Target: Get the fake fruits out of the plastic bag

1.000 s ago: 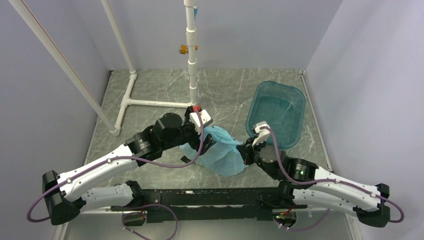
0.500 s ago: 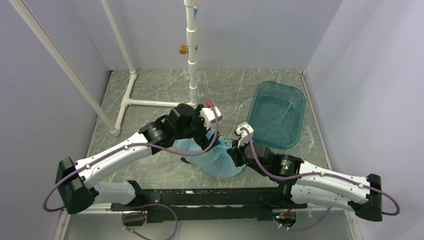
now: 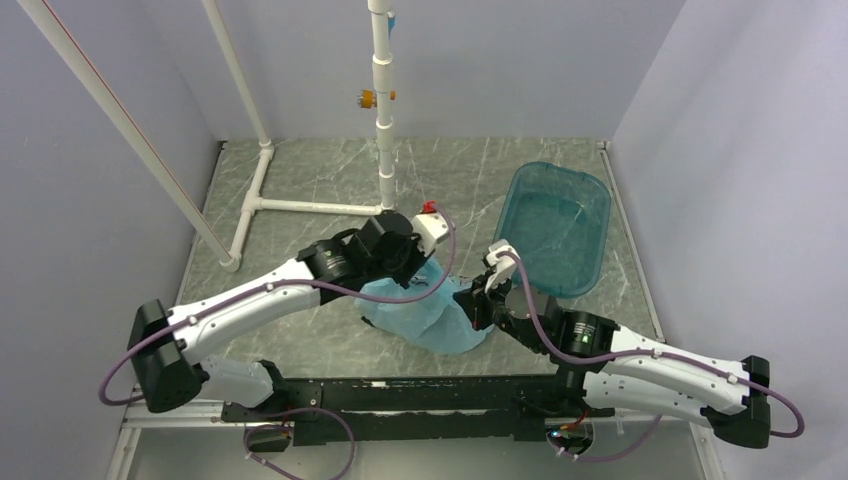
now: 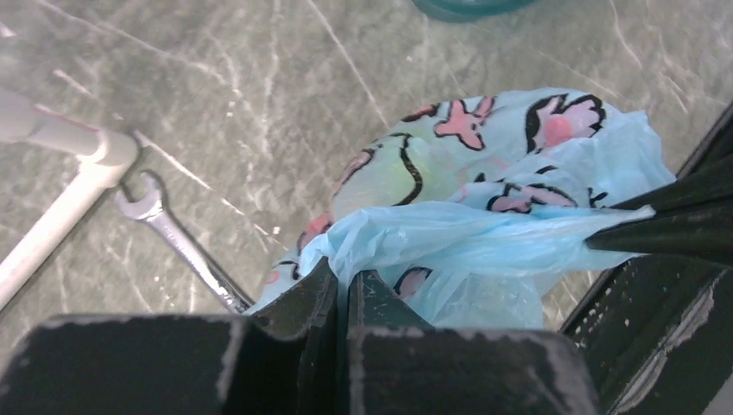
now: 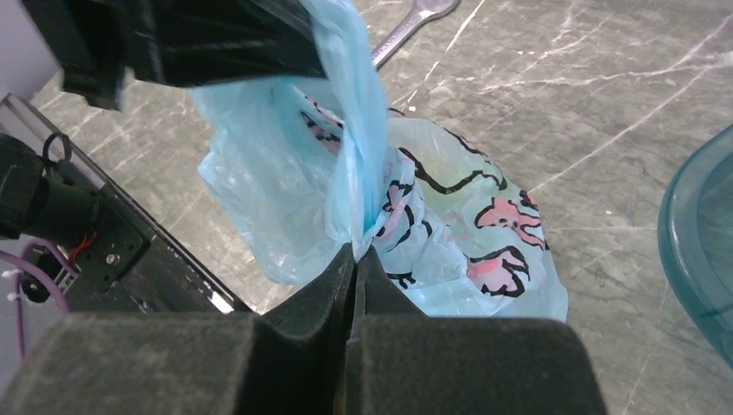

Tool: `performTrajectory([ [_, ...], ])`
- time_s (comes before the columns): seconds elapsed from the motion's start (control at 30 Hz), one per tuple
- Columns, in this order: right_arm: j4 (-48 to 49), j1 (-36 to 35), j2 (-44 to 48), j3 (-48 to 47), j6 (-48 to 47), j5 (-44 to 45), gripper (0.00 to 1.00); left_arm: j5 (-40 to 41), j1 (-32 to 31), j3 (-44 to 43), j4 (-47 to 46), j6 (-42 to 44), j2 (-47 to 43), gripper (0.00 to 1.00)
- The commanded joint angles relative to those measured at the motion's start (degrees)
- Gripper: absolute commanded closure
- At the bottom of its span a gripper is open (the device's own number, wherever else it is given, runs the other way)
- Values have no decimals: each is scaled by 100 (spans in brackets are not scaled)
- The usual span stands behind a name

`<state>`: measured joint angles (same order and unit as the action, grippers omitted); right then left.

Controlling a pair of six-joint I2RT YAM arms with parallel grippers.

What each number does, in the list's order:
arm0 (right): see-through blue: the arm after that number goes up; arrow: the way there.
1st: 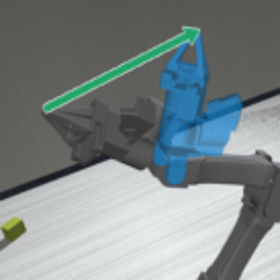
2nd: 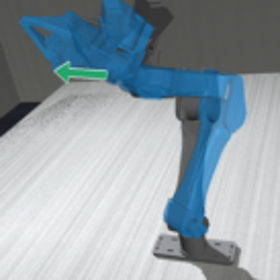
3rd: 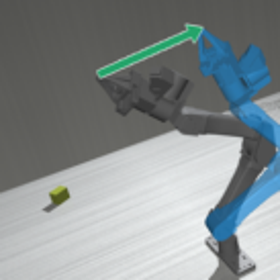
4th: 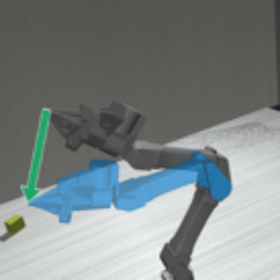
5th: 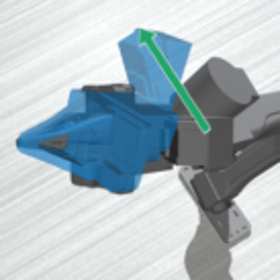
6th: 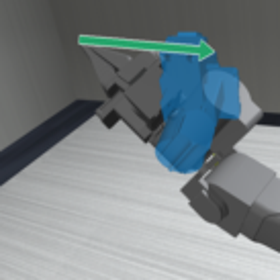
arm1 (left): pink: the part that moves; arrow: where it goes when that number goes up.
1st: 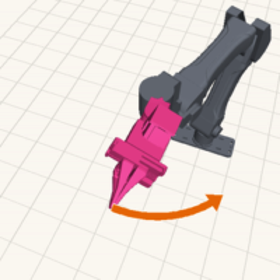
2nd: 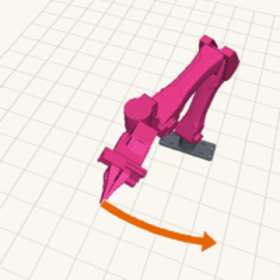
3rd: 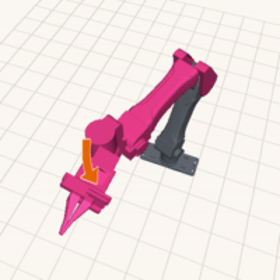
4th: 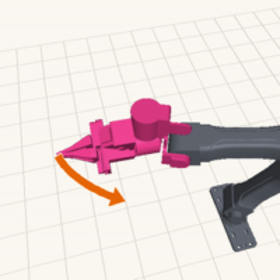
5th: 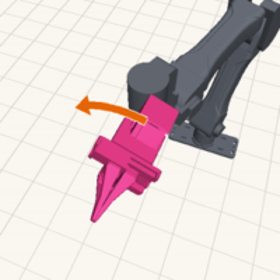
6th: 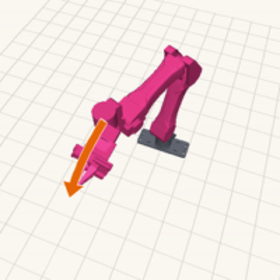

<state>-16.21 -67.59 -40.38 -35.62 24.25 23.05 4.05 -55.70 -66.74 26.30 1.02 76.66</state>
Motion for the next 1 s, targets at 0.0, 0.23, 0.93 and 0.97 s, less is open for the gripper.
performTrajectory([
  [0.0, -228, -33, 292, 66, 416, 523, 100, 1246, 272, 365, -409, -281, -976, 93],
  [0.23, -2344, -29, 1014, 156, 2984, 2513, 100, 935, 374, 1277, -1495, -282, -2249, 94],
  [0.93, -2253, -24, 564, -1642, 970, 1024, 3, 115, 371, 1118, -1376, -216, -2019, 100],
  [0.97, -2199, -26, 486, -1740, 1010, 989, 1, 118, 373, 1117, -1381, -220, -2021, 100],
])
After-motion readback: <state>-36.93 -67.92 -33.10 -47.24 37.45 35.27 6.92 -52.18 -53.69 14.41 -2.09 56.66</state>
